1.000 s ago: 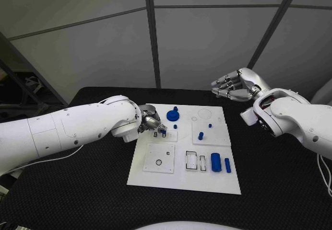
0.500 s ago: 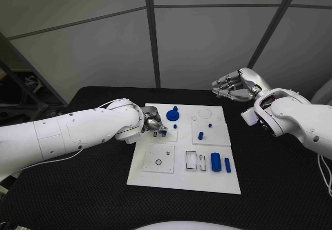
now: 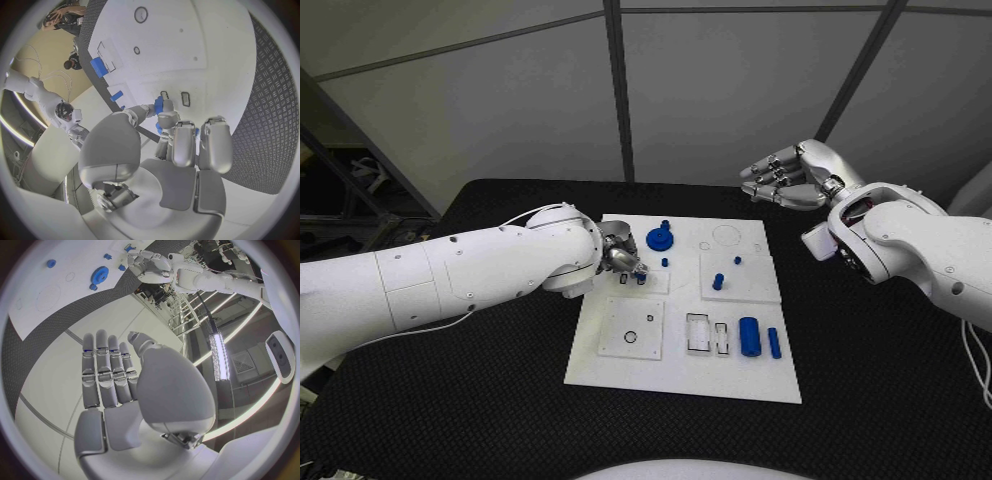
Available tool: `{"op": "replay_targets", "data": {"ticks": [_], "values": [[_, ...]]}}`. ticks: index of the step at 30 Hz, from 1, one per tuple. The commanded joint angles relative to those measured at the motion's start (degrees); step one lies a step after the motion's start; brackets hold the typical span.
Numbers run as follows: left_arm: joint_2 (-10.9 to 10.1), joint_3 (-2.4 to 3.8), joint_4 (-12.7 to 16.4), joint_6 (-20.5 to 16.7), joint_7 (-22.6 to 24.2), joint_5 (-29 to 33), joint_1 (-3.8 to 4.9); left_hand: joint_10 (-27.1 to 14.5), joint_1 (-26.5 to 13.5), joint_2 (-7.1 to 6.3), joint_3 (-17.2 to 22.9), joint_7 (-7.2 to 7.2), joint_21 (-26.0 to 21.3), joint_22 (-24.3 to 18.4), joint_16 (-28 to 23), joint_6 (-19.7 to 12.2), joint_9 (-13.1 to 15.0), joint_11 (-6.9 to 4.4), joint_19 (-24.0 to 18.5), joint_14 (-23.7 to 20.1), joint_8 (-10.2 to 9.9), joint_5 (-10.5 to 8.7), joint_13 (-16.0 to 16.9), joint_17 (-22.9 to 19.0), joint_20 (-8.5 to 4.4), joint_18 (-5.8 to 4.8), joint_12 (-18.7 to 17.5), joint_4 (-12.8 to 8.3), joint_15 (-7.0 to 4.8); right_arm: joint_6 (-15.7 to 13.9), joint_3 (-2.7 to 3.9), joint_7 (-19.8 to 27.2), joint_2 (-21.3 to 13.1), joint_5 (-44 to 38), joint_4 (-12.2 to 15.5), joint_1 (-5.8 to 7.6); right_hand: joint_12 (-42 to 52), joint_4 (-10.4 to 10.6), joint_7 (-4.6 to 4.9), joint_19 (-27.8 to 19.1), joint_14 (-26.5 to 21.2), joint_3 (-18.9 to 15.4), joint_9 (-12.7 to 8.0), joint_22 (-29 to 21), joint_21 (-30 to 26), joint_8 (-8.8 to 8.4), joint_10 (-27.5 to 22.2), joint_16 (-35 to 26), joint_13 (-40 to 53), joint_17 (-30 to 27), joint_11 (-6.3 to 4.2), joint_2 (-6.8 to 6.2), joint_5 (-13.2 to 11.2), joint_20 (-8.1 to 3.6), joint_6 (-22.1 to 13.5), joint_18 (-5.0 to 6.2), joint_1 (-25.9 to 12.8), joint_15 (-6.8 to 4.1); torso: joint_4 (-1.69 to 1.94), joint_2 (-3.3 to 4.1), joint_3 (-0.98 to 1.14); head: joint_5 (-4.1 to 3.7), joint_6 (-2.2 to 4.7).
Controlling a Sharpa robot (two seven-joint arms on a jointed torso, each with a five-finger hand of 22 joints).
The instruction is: Assemble the parts on the task board
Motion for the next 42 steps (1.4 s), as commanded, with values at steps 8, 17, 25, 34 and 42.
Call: {"op": "replay_targets", "data": {"ticks": [8, 17, 25, 34, 42], "values": [[0.70, 0.03, -0.78, 3.24, -0.58, -3.67, 0.04, 0.60, -0.49, 0.19, 11.49, -0.24, 0.70, 0.70, 0.09, -0.17, 0.21, -0.41, 0.57, 2.44, 0.53, 0.70, 0.14, 0.07, -0.13, -0.44, 0.26, -11.63, -0.35, 0.35, 0.04, 0.40, 0.11, -0.15, 0.00, 0.11, -0.23, -0.45, 0.38, 0.10, 0.20, -0.02, -0.06, -0.08, -0.25, -0.26, -0.04, -0.31, -0.09, -0.09, 0.25, -0.17, 0.24, 0.21, 0.09, 0.56, -0.37, 0.19, -0.04, 0.00, 0.04, 0.04, -0.18], [0.95, 0.03, -0.96, 5.38, -0.68, -4.34, 0.03, 0.66, -0.66, 0.13, 11.47, -0.26, 0.77, 0.83, 0.09, -0.21, 0.29, -0.42, 0.61, 2.45, 0.70, 0.95, 0.17, 0.07, -0.14, -0.46, 0.36, -11.82, -0.36, 0.44, 0.04, 0.41, 0.12, -0.15, -0.04, 0.11, -0.23, -0.45, 0.38, 0.10, 0.20, -0.02, -0.06, -0.08, -0.25, -0.26, -0.04, -0.31, -0.09, -0.09, 0.25, -0.17, 0.24, 0.21, 0.09, 0.56, -0.37, 0.19, 0.04, -0.02, 0.01, -0.25, -0.13], [1.06, 0.02, -0.90, 6.40, -0.71, -4.41, 0.01, 0.69, -0.69, 0.11, 11.44, -0.26, 0.77, 0.83, 0.09, -0.21, 0.31, -0.42, 0.61, 2.45, 0.73, 0.98, 0.23, 0.07, -0.14, -0.46, 0.43, -11.86, -0.35, 0.50, 0.04, 0.43, 0.17, -0.15, -0.08, 0.11, -0.23, -0.45, 0.38, 0.10, 0.20, -0.02, -0.06, -0.08, -0.25, -0.26, -0.04, -0.31, -0.09, -0.09, 0.25, -0.17, 0.24, 0.21, 0.09, 0.56, -0.37, 0.19, 0.00, -0.03, -0.01, -0.25, -0.19], [0.96, 0.02, -0.63, 7.12, -0.70, -4.42, -0.02, 0.92, -1.07, 0.15, 11.37, -0.34, 0.94, 1.12, 0.10, -0.23, 0.48, -0.49, 0.69, 2.46, 1.21, 2.01, 0.47, 0.09, -0.16, -0.51, 0.80, -12.25, -0.37, 0.60, 0.04, 0.42, 0.20, -0.15, -0.12, 0.10, -0.26, -0.42, 0.39, 0.09, 0.21, -0.04, -0.06, -0.12, -0.33, -0.28, -0.05, -0.39, -0.14, -0.15, 0.27, -0.16, 0.26, 0.23, 0.09, 0.55, -0.46, 0.22, 0.05, 0.01, -0.01, -0.19, -0.23], [0.90, 0.02, -0.58, 6.79, -0.65, -4.42, -0.03, 1.21, -1.66, 0.15, 11.42, -0.45, 1.15, 1.48, 0.10, -0.22, 0.64, -0.60, 0.78, 2.48, 1.81, 3.76, 0.86, 0.11, -0.22, -0.56, 1.35, -12.74, -0.45, 0.65, 0.04, 0.44, 0.25, -0.15, -0.18, 0.10, -0.26, -0.42, 0.40, 0.09, 0.21, -0.04, -0.06, -0.12, -0.34, -0.28, -0.06, -0.40, -0.15, -0.15, 0.27, -0.17, 0.26, 0.24, 0.08, 0.55, -0.46, 0.22, 0.02, -0.02, -0.02, -0.10, -0.29]]}}
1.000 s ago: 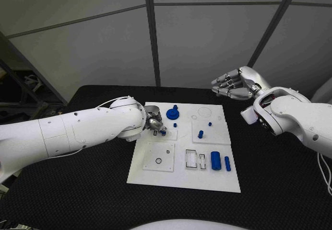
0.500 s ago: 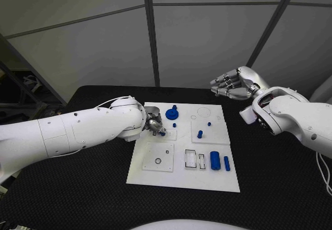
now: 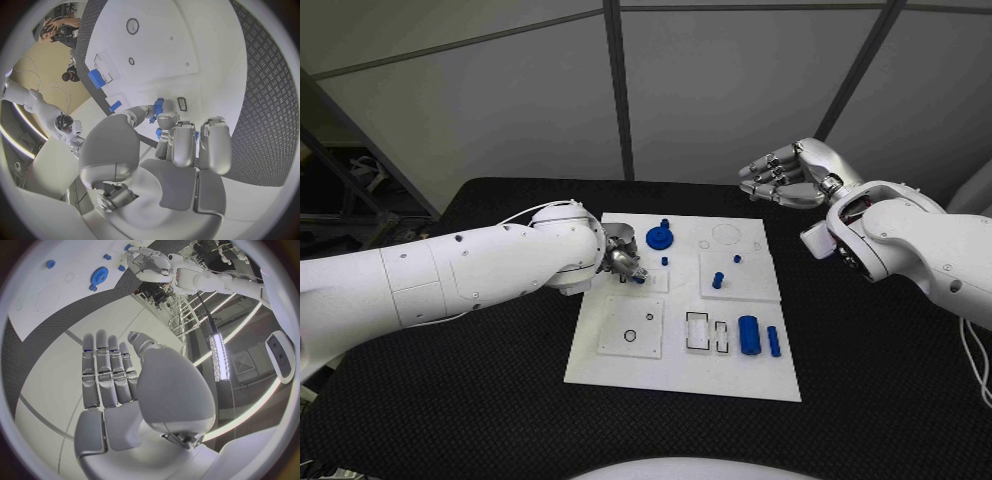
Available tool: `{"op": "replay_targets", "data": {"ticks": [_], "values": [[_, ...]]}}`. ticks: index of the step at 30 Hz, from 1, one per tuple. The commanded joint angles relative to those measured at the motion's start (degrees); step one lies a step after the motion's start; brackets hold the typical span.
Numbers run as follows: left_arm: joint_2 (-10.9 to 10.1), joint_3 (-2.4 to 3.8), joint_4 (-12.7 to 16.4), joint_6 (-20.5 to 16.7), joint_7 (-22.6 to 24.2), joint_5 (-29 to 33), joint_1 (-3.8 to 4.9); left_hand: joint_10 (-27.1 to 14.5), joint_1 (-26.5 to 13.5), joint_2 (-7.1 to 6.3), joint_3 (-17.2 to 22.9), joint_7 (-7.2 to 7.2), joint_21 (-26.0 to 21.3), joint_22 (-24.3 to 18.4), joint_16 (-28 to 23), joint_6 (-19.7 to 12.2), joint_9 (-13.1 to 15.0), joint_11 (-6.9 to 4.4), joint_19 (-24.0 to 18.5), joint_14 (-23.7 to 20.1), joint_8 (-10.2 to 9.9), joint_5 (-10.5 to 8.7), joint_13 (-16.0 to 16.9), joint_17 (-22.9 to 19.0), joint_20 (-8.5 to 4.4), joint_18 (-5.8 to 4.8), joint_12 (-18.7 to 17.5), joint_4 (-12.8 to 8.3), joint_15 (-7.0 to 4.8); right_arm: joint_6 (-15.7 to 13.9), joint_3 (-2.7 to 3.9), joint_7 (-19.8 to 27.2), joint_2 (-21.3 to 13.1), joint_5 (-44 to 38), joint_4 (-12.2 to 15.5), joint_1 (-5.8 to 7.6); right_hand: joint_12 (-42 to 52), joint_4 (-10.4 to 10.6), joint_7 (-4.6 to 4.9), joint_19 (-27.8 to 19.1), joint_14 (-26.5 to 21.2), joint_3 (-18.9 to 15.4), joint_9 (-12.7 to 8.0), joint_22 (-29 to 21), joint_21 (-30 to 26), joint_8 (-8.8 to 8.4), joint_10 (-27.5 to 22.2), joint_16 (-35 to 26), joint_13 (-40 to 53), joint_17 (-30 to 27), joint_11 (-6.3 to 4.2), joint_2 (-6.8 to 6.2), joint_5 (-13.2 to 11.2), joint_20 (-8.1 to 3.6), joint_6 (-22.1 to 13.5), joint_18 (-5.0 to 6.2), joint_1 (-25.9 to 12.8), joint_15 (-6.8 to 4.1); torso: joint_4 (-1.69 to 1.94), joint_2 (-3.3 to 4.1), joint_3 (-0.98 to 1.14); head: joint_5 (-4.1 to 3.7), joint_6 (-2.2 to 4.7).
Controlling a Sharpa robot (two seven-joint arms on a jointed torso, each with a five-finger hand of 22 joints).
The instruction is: Assemble the parts on the task board
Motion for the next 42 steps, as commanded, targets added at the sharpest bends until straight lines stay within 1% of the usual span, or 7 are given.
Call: {"op": "replay_targets", "data": {"ticks": [1, 8, 13, 20, 33, 37, 42], "values": [[-0.04, -0.13, 0.07, 1.37, -0.39, -0.44, -0.13, 1.22, -0.36, 0.13, 11.07, -0.26, 0.40, 0.13, 0.10, 0.01, 0.06, -0.58, 0.59, 2.48, 0.31, 0.38, 0.14, 0.08, -0.02, -0.57, 0.46, -11.42, -0.49, 0.33, 0.04, 0.42, 0.07, -0.10, 0.00, 0.11, -0.27, -0.42, 0.40, 0.09, 0.21, -0.04, -0.06, -0.06, -0.36, -0.29, -0.06, -0.40, -0.06, -0.06, 0.28, -0.16, 0.26, 0.24, 0.08, 0.56, -0.47, 0.22, -0.03, 0.00, 0.01, 0.06, -0.08], [0.32, -0.12, -0.35, 2.38, -0.44, -0.22, -0.13, 1.38, -0.59, 0.14, 10.95, -0.27, 0.38, 0.11, 0.11, 0.02, 0.07, -0.59, 0.57, 2.48, 0.41, 0.59, 0.44, 0.09, -0.02, -0.57, 0.76, -11.39, -0.49, 0.33, 0.04, 0.40, 0.09, -0.10, -0.01, 0.10, -0.29, -0.43, 0.40, 0.08, 0.19, -0.04, -0.06, -0.08, -0.41, -0.30, -0.07, -0.46, -0.10, -0.10, 0.28, -0.17, 0.27, 0.25, 0.07, 0.55, -0.48, 0.23, -0.03, 0.02, 0.02, 0.04, -0.19], [0.60, -0.12, -0.90, 3.38, -0.47, 0.33, -0.12, 2.19, -2.06, 0.95, 9.34, -0.54, 0.43, 0.29, 0.10, 0.15, 0.02, -0.70, 0.58, 2.51, 0.71, 0.57, 1.75, 0.07, 0.03, -0.60, 2.05, -10.38, -0.48, 0.33, 0.04, 0.37, 0.05, -0.10, 0.01, 0.10, -0.29, -0.43, 0.40, 0.08, 0.19, -0.04, -0.06, -0.08, -0.41, -0.30, -0.07, -0.46, -0.10, -0.10, 0.28, -0.17, 0.27, 0.25, 0.07, 0.55, -0.48, 0.23, -0.08, 0.02, 0.09, 0.05, -0.30], [1.17, -0.12, -1.82, 4.53, -0.53, 0.91, -0.10, 2.79, -4.08, 2.18, 4.71, -1.14, 0.25, 0.27, 0.09, 0.65, -0.72, -1.03, 0.46, 2.53, 0.55, 0.45, 3.10, 0.09, -0.11, -0.57, 3.28, -8.60, -0.70, 0.42, 0.04, 0.30, -0.03, -0.10, 0.05, 0.10, -0.35, -0.44, 0.42, 0.05, 0.14, -0.05, -0.07, -0.13, -0.50, -0.34, -0.12, -0.57, -0.15, -0.16, 0.30, -0.19, 0.28, 0.27, 0.03, 0.54, -0.51, 0.26, -0.05, -0.02, 0.06, -0.04, -0.38], [1.87, -0.12, -2.90, 5.04, -0.51, 1.23, -0.08, 3.36, -6.98, 3.66, -2.04, -1.47, 0.36, 0.79, 0.11, 2.33, -2.39, -1.24, 0.68, 2.56, -0.32, 0.34, 4.60, 0.15, -0.21, -0.67, 4.57, -5.06, -0.79, 0.69, 0.04, 0.22, -0.03, -0.10, 0.03, 0.10, -0.57, -0.45, 0.55, -0.10, -0.07, -0.03, -0.10, -0.35, -0.91, -0.53, -0.36, -1.02, -0.39, -0.43, 0.45, -0.19, 0.29, 0.39, -0.21, 0.52, -0.63, 0.40, -0.02, -0.03, 0.04, -0.26, -0.32], [1.92, -0.12, -3.06, 5.01, -0.49, 1.30, -0.07, 3.53, -8.17, 4.15, -5.26, -1.52, 0.48, 1.08, 0.12, 3.06, -2.98, -1.27, 0.82, 2.57, -0.64, 0.21, 4.94, 0.18, -0.24, -0.73, 4.86, -3.43, -0.82, 0.75, 0.04, 0.17, -0.03, -0.10, 0.01, 0.10, -0.59, -0.45, 0.57, -0.11, -0.09, -0.03, -0.10, -0.38, -0.97, -0.55, -0.38, -1.08, -0.42, -0.46, 0.47, -0.19, 0.29, 0.40, -0.23, 0.52, -0.65, 0.42, -0.06, -0.01, 0.08, -0.20, -0.36], [1.92, -0.12, -3.19, 4.97, -0.48, 1.35, -0.07, 3.65, -8.56, 4.83, -9.41, -1.66, 0.56, 1.35, 0.13, 3.69, -3.79, -1.35, 0.95, 2.58, -1.20, 0.28, 5.26, 0.22, -0.32, -0.78, 5.06, -1.89, -0.93, 0.78, 0.04, 0.06, -0.13, -0.10, 0.02, 0.10, -0.64, -0.44, 0.61, -0.15, -0.14, -0.04, -0.11, -0.44, -1.08, -0.59, -0.44, -1.19, -0.48, -0.52, 0.51, -0.20, 0.28, 0.44, -0.29, 0.51, -0.71, 0.47, 0.00, -0.03, 0.03, -0.31, -0.35]]}}
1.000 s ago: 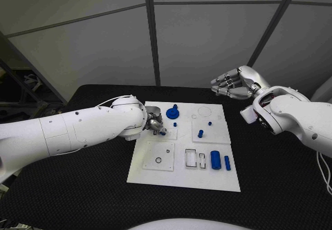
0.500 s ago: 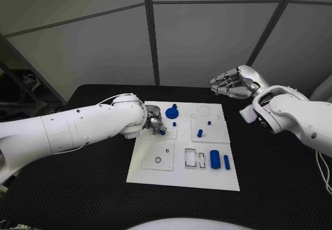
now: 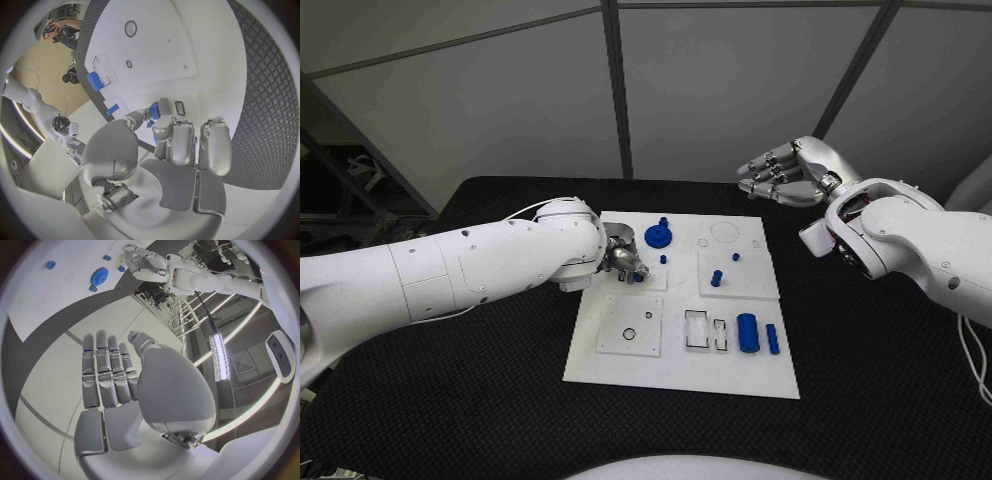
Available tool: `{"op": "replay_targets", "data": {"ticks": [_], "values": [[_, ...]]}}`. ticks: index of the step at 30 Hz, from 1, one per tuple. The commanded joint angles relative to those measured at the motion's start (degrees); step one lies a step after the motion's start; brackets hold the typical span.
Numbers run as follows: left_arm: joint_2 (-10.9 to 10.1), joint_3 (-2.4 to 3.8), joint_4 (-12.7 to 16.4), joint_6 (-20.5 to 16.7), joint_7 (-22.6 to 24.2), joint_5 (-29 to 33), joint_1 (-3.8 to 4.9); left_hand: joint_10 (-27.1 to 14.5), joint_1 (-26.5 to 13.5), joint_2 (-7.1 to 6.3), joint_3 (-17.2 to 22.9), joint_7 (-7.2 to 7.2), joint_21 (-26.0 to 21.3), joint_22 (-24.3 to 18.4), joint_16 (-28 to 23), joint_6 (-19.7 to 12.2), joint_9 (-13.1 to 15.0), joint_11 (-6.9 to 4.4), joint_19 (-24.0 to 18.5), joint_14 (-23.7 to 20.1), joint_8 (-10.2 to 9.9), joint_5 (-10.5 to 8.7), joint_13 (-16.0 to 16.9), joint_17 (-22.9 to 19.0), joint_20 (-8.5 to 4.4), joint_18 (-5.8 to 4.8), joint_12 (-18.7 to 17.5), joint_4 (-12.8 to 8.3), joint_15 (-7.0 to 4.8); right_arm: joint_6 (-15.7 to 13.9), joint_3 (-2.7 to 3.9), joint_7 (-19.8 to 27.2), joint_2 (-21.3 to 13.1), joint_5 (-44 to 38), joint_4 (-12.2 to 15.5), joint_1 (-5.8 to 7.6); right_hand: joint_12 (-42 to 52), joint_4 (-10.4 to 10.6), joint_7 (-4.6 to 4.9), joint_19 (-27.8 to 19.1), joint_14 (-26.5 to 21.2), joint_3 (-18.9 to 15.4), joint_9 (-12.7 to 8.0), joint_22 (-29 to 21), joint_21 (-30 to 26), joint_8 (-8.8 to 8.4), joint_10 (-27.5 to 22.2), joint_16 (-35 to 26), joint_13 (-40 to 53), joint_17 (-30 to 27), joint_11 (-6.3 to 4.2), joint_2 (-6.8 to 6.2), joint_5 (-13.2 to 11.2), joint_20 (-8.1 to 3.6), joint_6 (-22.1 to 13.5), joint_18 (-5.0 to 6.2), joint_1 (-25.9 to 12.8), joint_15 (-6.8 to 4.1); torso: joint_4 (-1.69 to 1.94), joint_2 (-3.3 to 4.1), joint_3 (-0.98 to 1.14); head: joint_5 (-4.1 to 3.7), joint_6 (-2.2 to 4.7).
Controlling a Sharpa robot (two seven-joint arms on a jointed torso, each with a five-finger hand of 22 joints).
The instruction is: Assemble the parts on the task board
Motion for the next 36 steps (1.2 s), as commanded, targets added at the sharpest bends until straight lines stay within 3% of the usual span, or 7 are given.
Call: {"op": "replay_targets", "data": {"ticks": [1, 13, 20, 22, 27, 30, 36], "values": [[0.07, -0.10, -0.10, 1.37, -0.47, 0.24, -0.08, -0.09, -0.35, 0.10, -1.65, 0.00, 0.36, 1.43, 0.14, 0.66, -0.36, 0.37, 0.36, 2.57, -0.37, -0.14, 0.14, 0.11, -0.13, -0.78, 0.31, 0.44, -0.46, 0.38, 0.04, 0.10, -0.09, -0.09, 0.06, 0.11, -0.20, -0.44, 0.40, -0.15, -0.07, -0.04, -0.06, -0.08, -0.24, -0.35, -0.23, -0.17, -0.08, -0.09, 0.30, 0.03, 0.29, 0.44, -0.08, 0.51, -0.48, 0.40, 0.05, 0.01, -0.05, -0.10, -0.05], [0.21, -0.10, -0.30, 1.15, -0.44, 0.25, -0.08, 0.13, -0.36, 0.52, -5.87, -0.06, 0.53, 1.87, 0.14, 1.33, -1.20, 0.33, 0.57, 2.58, -0.91, -0.07, 0.59, 0.14, -0.21, -0.86, 0.55, 2.07, -0.51, 0.37, 0.04, -0.07, -0.13, -0.09, 0.07, 0.11, -0.42, -0.38, 0.58, -0.52, -0.64, -0.14, -0.07, -0.51, -1.04, -0.56, -0.48, -0.88, -0.39, -0.54, 0.51, -0.08, 0.30, 0.71, -0.35, 0.46, -0.80, 0.71, 0.01, 0.02, -0.05, -0.22, -0.11], [0.21, -0.09, -0.52, 0.42, -0.39, 0.25, -0.08, 0.26, -1.30, 0.33, -10.09, -0.04, 0.54, 2.04, 0.13, 1.83, -1.72, 0.35, 0.64, 2.58, -1.18, -0.24, 0.81, 0.16, -0.21, -0.89, 0.65, 4.21, -0.50, 0.43, 0.04, -0.17, -0.19, -0.09, 0.06, 0.11, -0.53, -0.33, 0.67, -0.63, -0.85, -0.20, -0.08, -0.68, -1.35, -0.65, -0.63, -1.05, -0.51, -0.71, 0.61, -0.12, 0.32, 0.81, -0.50, 0.46, -0.95, 0.84, 0.06, 0.03, -0.06, -0.29, -0.08], [0.19, -0.09, -0.55, 0.06, -0.37, 0.25, -0.08, 0.31, -1.34, 0.46, -12.59, -0.12, 0.50, 2.06, 0.12, 2.02, -1.97, 0.30, 0.64, 2.58, -1.30, -4.90, 0.91, 0.16, -0.23, -0.88, 0.67, 5.42, -0.51, 0.48, 0.04, -0.20, -0.17, -0.09, 0.04, 0.11, -0.57, -0.32, 0.69, -0.67, -0.92, -0.22, -0.08, -0.74, -1.45, -0.68, -0.69, -1.09, -0.55, -0.76, 0.65, -0.14, 0.33, 0.85, -0.55, 0.46, -1.00, 0.88, 0.08, 0.01, -0.06, -0.26, -0.08], [0.11, -0.08, -0.40, -0.68, -0.31, 0.26, -0.09, 0.36, 0.14, 1.10, -16.56, -0.14, 0.48, 2.22, 0.11, 2.20, -2.38, 0.28, 0.71, 2.59, -1.47, -12.52, 1.07, 0.18, -0.26, -0.89, 0.68, 7.44, -0.54, 0.64, 0.04, -0.26, -0.11, -0.09, -0.02, 0.11, -0.61, -0.30, 0.73, -0.71, -1.01, -0.25, -0.08, -0.81, -1.58, -0.71, -0.75, -1.13, -0.59, -0.83, 0.69, -0.15, 0.34, 0.89, -0.61, 0.47, -1.05, 0.93, 0.07, 0.03, -0.06, -0.28, -0.06], [0.02, -0.06, -0.19, -1.02, -0.27, 0.47, -0.10, 0.38, 0.75, 1.24, -18.23, -0.14, 0.41, 2.20, 0.11, 2.27, -2.53, 0.31, 0.70, 2.60, -1.47, -14.57, 1.13, 0.19, -0.24, -0.88, 0.67, 8.39, -0.54, 0.72, 0.04, -0.28, -0.09, -0.09, -0.08, 0.11, -0.65, -0.27, 0.76, -0.74, -1.09, -0.27, -0.08, -0.88, -1.70, -0.73, -0.82, -1.16, -0.63, -0.90, 0.73, -0.16, 0.35, 0.93, -0.66, 0.47, -1.12, 0.97, 0.06, 0.00, -0.11, -0.25, 0.01], [-0.72, 0.50, 0.72, -1.87, -0.27, 1.16, -0.10, 0.19, 1.69, 0.96, -20.48, -0.07, 0.17, 1.98, 0.11, 2.15, -2.68, 0.35, 0.59, 2.60, -1.49, -16.14, 0.80, 0.19, -0.23, -0.81, 0.34, 9.48, -0.52, 0.82, 0.04, -0.31, -0.06, -0.09, -0.23, 0.10, -0.79, -0.18, 0.91, -0.81, -1.37, -0.45, -0.10, -1.13, -2.13, -0.86, -1.11, -1.20, -0.79, -1.14, 0.91, -0.23, 0.03, 1.09, -0.94, 0.48, -1.37, 1.13, 0.01, 0.01, -0.08, -0.53, 0.00]]}}
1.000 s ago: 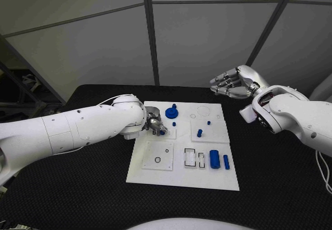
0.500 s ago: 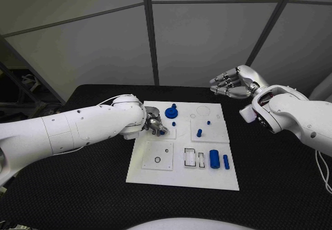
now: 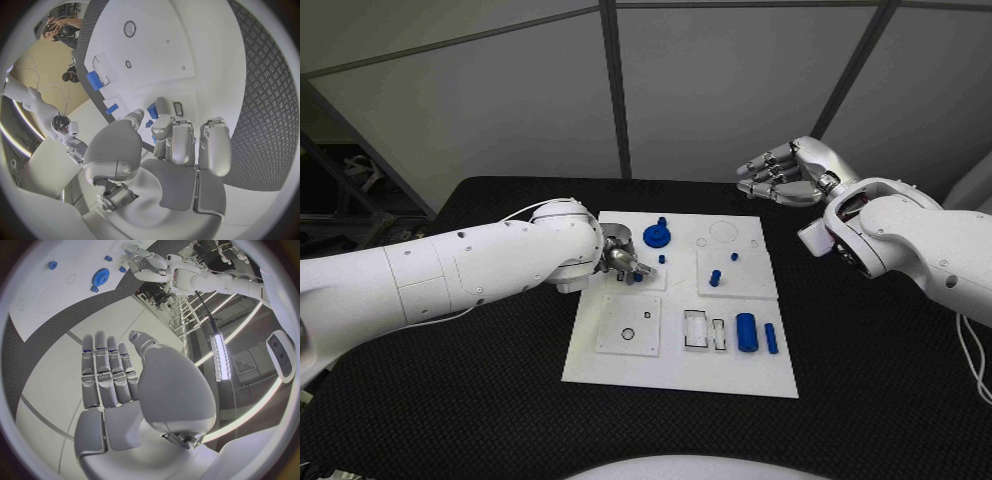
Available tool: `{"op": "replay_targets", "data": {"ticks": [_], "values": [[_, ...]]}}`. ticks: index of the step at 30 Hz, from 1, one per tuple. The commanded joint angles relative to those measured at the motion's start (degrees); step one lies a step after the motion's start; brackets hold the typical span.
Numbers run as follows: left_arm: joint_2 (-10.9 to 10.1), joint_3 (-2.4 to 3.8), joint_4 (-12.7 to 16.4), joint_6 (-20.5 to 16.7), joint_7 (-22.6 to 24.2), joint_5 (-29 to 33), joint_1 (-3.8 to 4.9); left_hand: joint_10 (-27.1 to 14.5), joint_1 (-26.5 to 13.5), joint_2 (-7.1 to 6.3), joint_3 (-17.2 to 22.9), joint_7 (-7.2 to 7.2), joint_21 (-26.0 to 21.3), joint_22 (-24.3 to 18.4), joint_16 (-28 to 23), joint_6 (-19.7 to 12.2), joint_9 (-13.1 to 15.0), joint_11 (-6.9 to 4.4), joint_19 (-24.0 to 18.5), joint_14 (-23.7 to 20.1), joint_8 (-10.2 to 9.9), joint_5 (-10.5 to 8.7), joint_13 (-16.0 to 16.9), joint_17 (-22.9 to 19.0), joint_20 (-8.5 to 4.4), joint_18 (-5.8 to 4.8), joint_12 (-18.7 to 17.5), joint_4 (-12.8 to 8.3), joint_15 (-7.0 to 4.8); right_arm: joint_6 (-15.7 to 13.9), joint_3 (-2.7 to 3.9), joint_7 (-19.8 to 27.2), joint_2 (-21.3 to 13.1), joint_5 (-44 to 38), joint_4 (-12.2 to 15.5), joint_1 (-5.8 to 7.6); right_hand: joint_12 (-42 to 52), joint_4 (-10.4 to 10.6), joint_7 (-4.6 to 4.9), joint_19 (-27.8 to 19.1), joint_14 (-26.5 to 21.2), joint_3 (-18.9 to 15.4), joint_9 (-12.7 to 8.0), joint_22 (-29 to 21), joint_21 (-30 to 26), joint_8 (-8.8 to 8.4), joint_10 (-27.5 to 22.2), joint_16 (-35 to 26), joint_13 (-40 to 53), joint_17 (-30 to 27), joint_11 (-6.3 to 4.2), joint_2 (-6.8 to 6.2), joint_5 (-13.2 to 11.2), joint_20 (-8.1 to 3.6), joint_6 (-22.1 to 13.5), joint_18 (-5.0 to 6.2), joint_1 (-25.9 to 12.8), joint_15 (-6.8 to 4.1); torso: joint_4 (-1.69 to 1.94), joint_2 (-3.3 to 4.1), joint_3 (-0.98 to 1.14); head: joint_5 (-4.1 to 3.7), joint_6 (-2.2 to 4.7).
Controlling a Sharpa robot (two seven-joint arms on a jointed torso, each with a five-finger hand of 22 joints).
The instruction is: Assemble the parts on the task board
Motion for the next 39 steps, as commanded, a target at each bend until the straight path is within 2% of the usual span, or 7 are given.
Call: {"op": "replay_targets", "data": {"ticks": [1, 6, 12, 19, 22, 28, 39], "values": [[-0.38, 0.60, 0.48, -1.20, -0.22, 0.81, 0.09, -0.16, 1.02, -0.04, -1.09, 0.15, -0.11, 1.95, 0.10, 0.28, -0.10, 0.26, 0.38, 2.60, -0.14, -0.93, -0.31, 0.15, -0.02, -0.81, -0.24, 0.44, -0.52, 0.50, 0.04, 0.12, 0.04, -0.09, -0.03, 0.10, -0.36, -0.01, 0.28, 0.01, -0.43, -0.31, -0.05, -0.12, -0.30, -0.20, -0.31, -0.38, -0.07, -0.11, 0.10, -0.01, -0.02, 0.29, -0.31, 0.48, -0.71, 0.18, -0.06, -0.02, 0.05, -0.11, 0.01], [-0.99, 2.24, 1.06, -1.23, -0.21, 0.97, 0.09, -0.33, 1.58, -0.06, -1.93, 0.19, -0.29, 1.76, 0.09, 0.15, -0.15, 0.29, 0.28, 2.60, -0.13, -1.57, -0.61, 0.14, -0.01, -0.75, -0.51, 0.81, -0.50, 0.55, 0.04, 0.10, 0.01, -0.09, -0.09, 0.10, -0.40, 0.01, 0.32, 0.00, -0.49, -0.35, -0.05, -0.18, -0.41, -0.22, -0.38, -0.39, -0.11, -0.18, 0.13, -0.02, -0.10, 0.33, -0.36, 0.49, -0.78, 0.22, 0.00, 0.00, 0.06, -0.06, 0.09], [-1.81, 5.21, 2.01, -0.84, -0.17, 1.67, 0.13, -0.93, 2.75, -0.19, -3.07, 0.33, -0.88, 1.02, 0.04, -0.32, -0.21, 0.40, -0.09, 2.58, -0.17, -1.73, -1.68, 0.09, 0.03, -0.58, -1.41, 1.04, -0.44, 0.52, 0.04, 0.10, 0.00, -0.09, -0.32, 0.10, -0.43, 0.08, 0.36, -0.01, -0.59, -0.42, -0.04, -0.28, -0.56, -0.24, -0.45, -0.39, -0.15, -0.26, 0.18, -0.01, -0.07, 0.38, -0.43, 0.49, -0.90, 0.27, -0.01, -0.03, 0.07, -0.04, 0.24], [-3.08, 7.13, 2.61, 1.81, -0.29, 1.90, 1.01, -2.61, 5.02, -0.07, -4.72, 0.78, -2.36, -0.83, -0.08, -1.56, -0.31, 0.79, -1.03, 2.52, -0.30, -1.49, -4.39, -0.03, 0.25, -0.16, -3.65, 1.24, -0.17, 0.52, 0.04, 0.04, -0.03, -0.09, -0.54, 0.09, -0.44, 0.13, 0.39, -0.01, -0.66, -0.50, -0.04, -0.36, -0.69, -0.25, -0.49, -0.39, -0.18, -0.33, 0.22, -0.02, -0.03, 0.43, -0.49, 0.50, -1.01, 0.31, -0.04, -0.05, 0.11, -0.04, 0.57], [-3.11, 7.42, 1.53, 2.69, -0.33, 1.93, 1.74, -4.76, 6.53, 0.28, -5.68, 1.40, -3.37, -1.99, -0.16, -3.04, -0.69, 1.30, -1.67, 2.48, -1.02, -1.32, -8.21, -0.12, 0.55, 0.09, -6.75, 1.43, 0.21, 0.51, 0.04, 0.00, -0.05, -0.09, -0.60, 0.09, -0.44, 0.15, 0.40, -0.01, -0.67, -0.52, -0.04, -0.37, -0.72, -0.26, -0.51, -0.39, -0.19, -0.35, 0.23, -0.03, -0.02, 0.44, -0.51, 0.50, -1.04, 0.32, 0.03, -0.03, 0.10, 0.00, 0.67], [-1.34, 7.57, -3.58, 3.13, 0.05, 2.68, 2.76, -11.72, 9.98, 0.93, -7.29, 3.93, -6.93, -6.16, -1.64, -7.78, -4.15, 3.47, -3.99, 1.71, -5.79, -0.79, -19.55, -1.74, 1.93, 0.94, -16.32, 1.49, 1.91, 0.51, 0.04, -0.05, -0.05, -0.09, -0.58, 0.09, -0.45, 0.15, 0.40, -0.01, -0.68, -0.53, -0.04, -0.39, -0.75, -0.26, -0.51, -0.39, -0.19, -0.36, 0.23, -0.02, 0.00, 0.45, -0.52, 0.50, -1.05, 0.32, 0.00, 0.01, 0.10, 0.08, 0.95], [3.68, 6.33, -14.31, 6.08, 0.20, 2.28, 3.18, -12.42, 11.25, 1.05, -9.78, 4.75, -7.87, -6.93, -2.17, -7.54, -7.02, 4.25, -4.43, 1.28, -8.25, -1.27, -21.09, -2.36, 2.90, 1.21, -16.61, 2.53, 2.70, 0.54, 0.04, -0.12, 0.02, -0.09, -0.34, 0.10, -0.45, 0.12, 0.39, -0.01, -0.72, -0.51, -0.03, -0.43, -0.82, -0.26, -0.54, -0.38, -0.21, -0.40, 0.23, 0.01, 0.10, 0.47, -0.54, 0.51, -1.01, 0.33, -0.10, 0.07, 0.06, 0.42, 1.05]]}}
